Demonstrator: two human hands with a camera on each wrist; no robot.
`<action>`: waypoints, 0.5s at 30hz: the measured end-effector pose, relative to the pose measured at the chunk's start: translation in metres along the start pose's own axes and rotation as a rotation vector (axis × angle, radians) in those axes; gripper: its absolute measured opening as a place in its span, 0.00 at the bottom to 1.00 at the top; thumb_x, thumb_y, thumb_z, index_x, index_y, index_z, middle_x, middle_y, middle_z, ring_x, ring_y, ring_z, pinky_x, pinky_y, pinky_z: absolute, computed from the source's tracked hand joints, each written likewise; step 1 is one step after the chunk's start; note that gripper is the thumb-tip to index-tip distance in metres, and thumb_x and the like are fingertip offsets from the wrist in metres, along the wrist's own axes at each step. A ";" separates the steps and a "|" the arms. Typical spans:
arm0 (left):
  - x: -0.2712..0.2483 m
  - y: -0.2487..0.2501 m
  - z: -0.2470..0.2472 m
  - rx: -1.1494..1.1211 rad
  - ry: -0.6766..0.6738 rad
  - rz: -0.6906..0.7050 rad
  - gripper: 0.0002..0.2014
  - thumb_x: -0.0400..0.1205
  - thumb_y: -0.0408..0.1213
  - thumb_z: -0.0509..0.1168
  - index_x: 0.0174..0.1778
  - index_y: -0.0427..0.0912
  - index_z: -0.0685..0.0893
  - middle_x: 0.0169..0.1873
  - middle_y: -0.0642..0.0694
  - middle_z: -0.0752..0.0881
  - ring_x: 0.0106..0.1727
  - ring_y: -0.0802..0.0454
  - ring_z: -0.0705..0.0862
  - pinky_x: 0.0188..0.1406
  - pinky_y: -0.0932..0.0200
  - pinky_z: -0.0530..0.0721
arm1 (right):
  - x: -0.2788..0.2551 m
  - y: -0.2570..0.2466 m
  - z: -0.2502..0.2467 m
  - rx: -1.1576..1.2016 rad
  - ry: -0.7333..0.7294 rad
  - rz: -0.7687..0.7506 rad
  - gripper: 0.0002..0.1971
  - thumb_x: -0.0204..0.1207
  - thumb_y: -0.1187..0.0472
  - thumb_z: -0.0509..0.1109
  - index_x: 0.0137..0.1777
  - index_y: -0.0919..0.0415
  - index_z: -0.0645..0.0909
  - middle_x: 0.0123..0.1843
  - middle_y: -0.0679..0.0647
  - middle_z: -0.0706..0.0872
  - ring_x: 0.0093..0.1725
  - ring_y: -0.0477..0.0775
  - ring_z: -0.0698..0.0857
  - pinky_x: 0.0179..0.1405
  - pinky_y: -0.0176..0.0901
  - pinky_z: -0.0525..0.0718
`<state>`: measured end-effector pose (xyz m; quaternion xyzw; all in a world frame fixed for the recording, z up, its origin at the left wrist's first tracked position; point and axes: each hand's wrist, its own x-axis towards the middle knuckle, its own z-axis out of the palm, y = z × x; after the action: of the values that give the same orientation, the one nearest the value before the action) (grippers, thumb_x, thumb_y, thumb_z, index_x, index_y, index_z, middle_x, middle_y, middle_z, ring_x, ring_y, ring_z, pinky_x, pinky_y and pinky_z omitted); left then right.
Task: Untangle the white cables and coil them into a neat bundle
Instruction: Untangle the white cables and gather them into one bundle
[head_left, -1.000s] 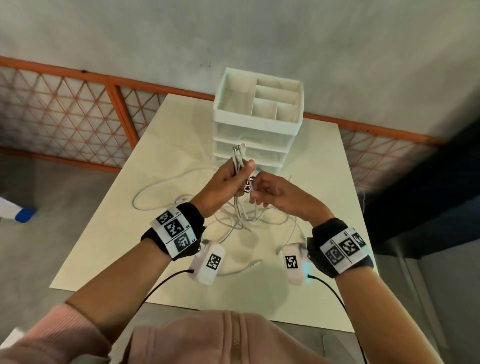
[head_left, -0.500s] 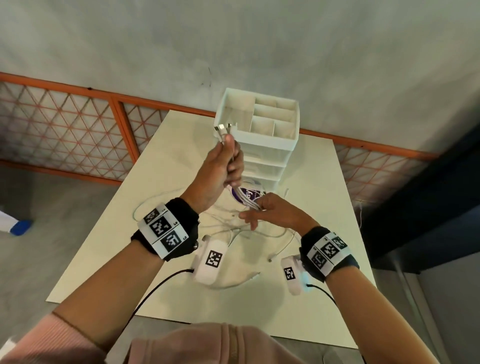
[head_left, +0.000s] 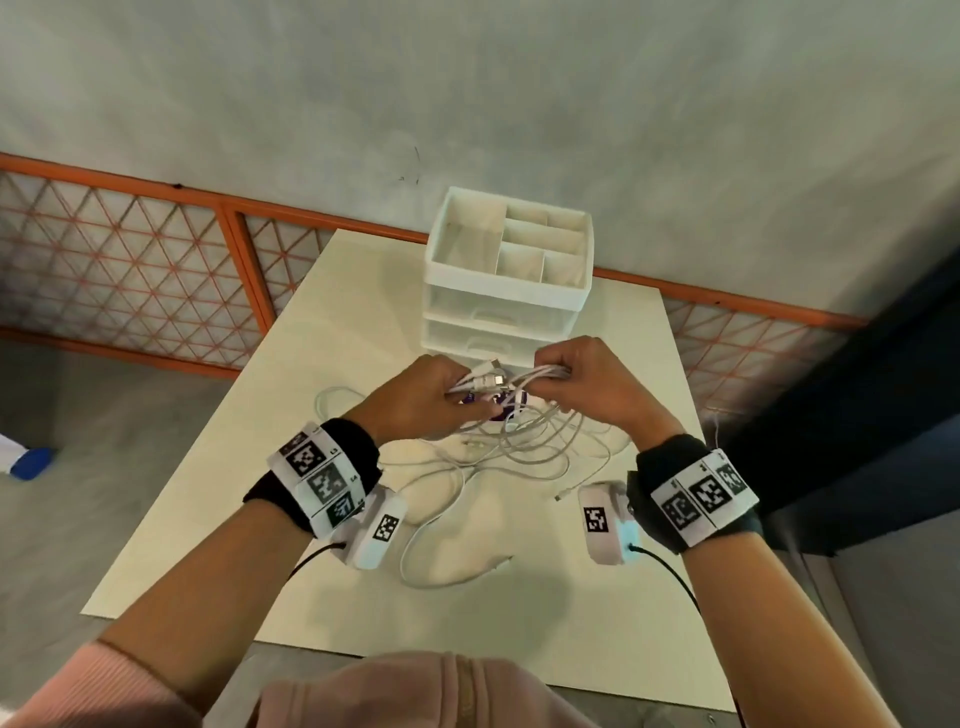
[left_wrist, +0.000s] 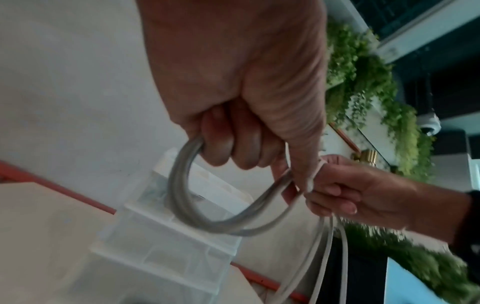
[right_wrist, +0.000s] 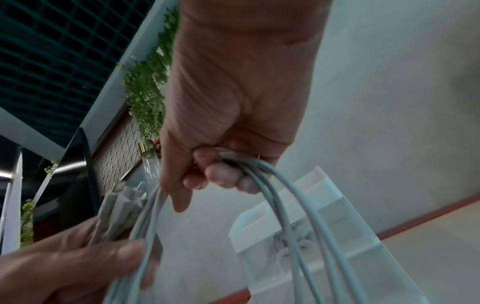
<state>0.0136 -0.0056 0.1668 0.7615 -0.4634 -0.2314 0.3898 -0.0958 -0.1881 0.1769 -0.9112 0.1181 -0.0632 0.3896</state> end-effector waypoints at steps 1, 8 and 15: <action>0.002 -0.002 -0.001 -0.028 0.044 0.002 0.23 0.77 0.42 0.72 0.14 0.55 0.76 0.10 0.57 0.72 0.14 0.61 0.68 0.21 0.65 0.64 | 0.001 0.000 -0.002 0.029 0.009 0.011 0.11 0.72 0.63 0.75 0.31 0.67 0.80 0.23 0.50 0.74 0.21 0.42 0.72 0.23 0.33 0.72; 0.008 0.002 -0.030 -0.066 0.253 0.102 0.17 0.80 0.39 0.67 0.28 0.35 0.78 0.21 0.49 0.71 0.22 0.60 0.67 0.23 0.70 0.65 | 0.003 0.044 0.000 0.153 -0.053 0.166 0.18 0.73 0.52 0.74 0.24 0.57 0.77 0.22 0.57 0.80 0.20 0.44 0.76 0.26 0.29 0.74; 0.010 -0.034 -0.052 -0.089 0.558 -0.046 0.17 0.81 0.39 0.65 0.37 0.25 0.81 0.21 0.47 0.69 0.23 0.58 0.66 0.24 0.66 0.63 | -0.008 0.083 -0.002 0.181 0.046 0.233 0.19 0.77 0.53 0.69 0.35 0.71 0.75 0.27 0.51 0.77 0.24 0.35 0.76 0.38 0.31 0.74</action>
<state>0.0733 0.0144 0.1696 0.7880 -0.3101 -0.0416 0.5302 -0.1181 -0.2423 0.1181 -0.8507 0.2260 -0.0488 0.4722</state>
